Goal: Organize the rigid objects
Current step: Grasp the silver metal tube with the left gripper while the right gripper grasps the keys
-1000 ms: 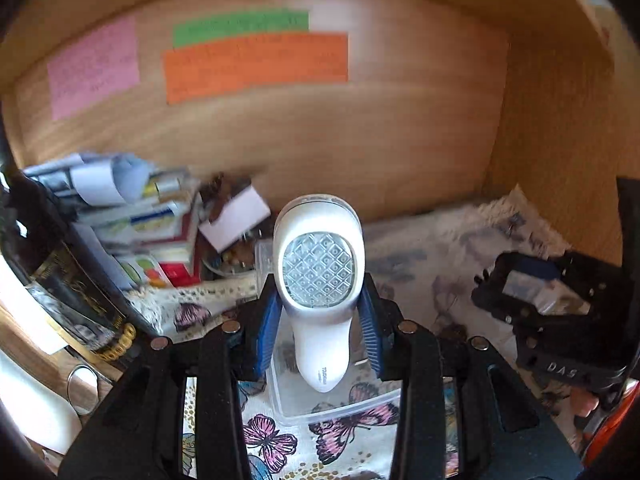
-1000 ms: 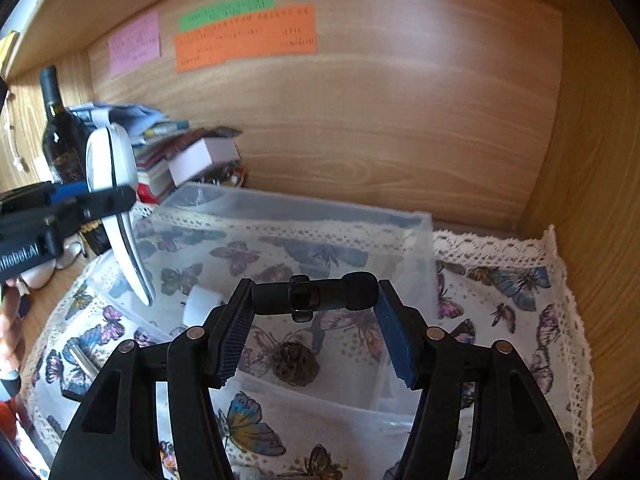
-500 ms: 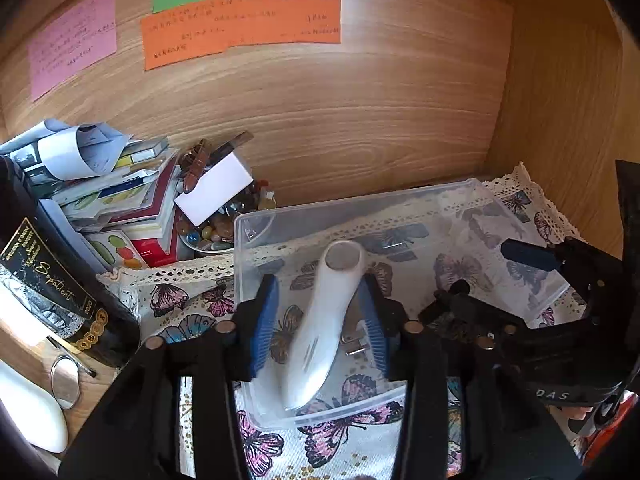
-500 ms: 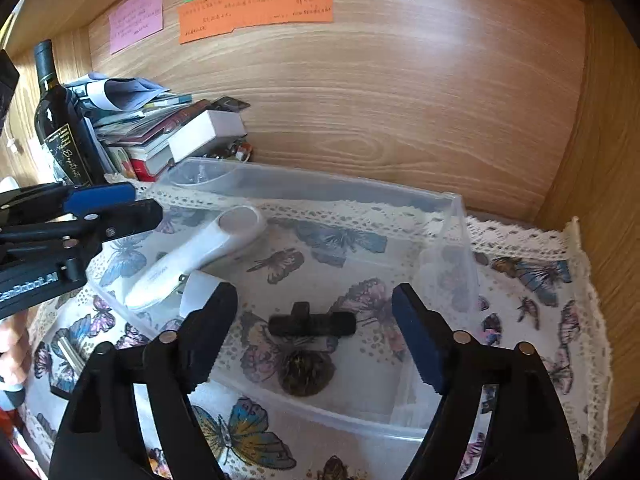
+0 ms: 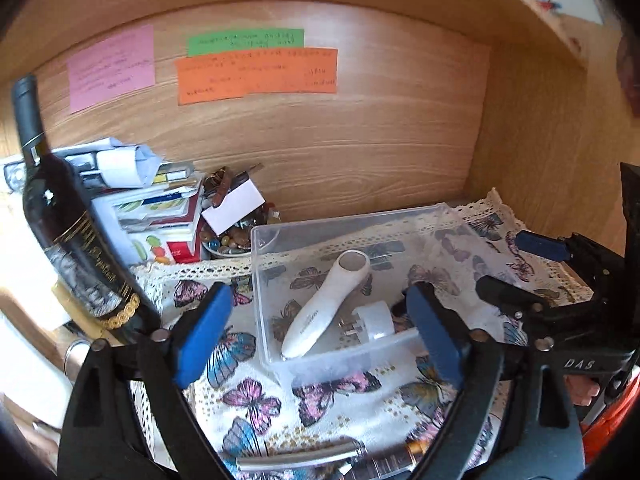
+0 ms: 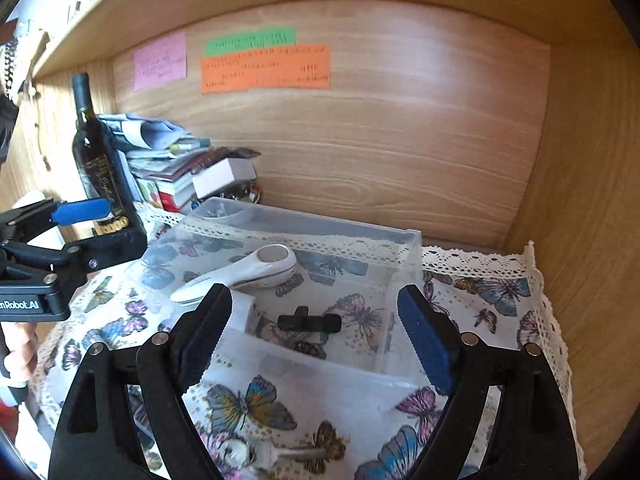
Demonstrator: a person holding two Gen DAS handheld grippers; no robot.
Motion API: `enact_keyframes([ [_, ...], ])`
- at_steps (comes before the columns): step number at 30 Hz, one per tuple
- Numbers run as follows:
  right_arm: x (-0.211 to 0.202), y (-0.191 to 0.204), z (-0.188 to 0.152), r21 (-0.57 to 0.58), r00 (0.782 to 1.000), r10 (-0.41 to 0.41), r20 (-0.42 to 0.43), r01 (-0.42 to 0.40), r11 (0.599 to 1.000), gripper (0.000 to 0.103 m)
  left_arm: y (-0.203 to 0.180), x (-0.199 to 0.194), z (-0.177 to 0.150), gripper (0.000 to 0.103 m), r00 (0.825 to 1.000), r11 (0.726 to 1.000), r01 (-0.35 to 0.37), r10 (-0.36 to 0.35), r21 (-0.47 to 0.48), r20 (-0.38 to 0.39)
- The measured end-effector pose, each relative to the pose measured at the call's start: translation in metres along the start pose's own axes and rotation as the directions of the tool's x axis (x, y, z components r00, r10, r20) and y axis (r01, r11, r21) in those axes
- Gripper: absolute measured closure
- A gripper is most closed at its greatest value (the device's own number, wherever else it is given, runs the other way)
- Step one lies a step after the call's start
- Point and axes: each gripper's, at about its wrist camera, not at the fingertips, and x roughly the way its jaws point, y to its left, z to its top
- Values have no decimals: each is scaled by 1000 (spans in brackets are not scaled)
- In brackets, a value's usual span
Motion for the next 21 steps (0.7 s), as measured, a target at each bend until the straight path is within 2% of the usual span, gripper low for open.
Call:
enact_keyframes([
  [5, -20, 0, -13, 14, 1000, -13, 7, 13, 1000, 19, 2, -15, -20, 6, 1000, 1000, -2, 1, -15, -11],
  [9, -29, -1, -30, 20, 1000, -24, -19, 24, 1000, 19, 5, -16, -44, 4, 997, 1000, 9, -11, -29, -74],
  [16, -23, -8, -66, 52, 992, -24, -127, 31, 998, 19, 5, 0, -88, 4, 977, 999, 30, -36, -29, -209],
  [21, -13, -6, -88, 60, 977, 10, -213, 3, 998, 19, 9, 10, -108, 4, 963, 1000, -6, 4, -4, -269],
])
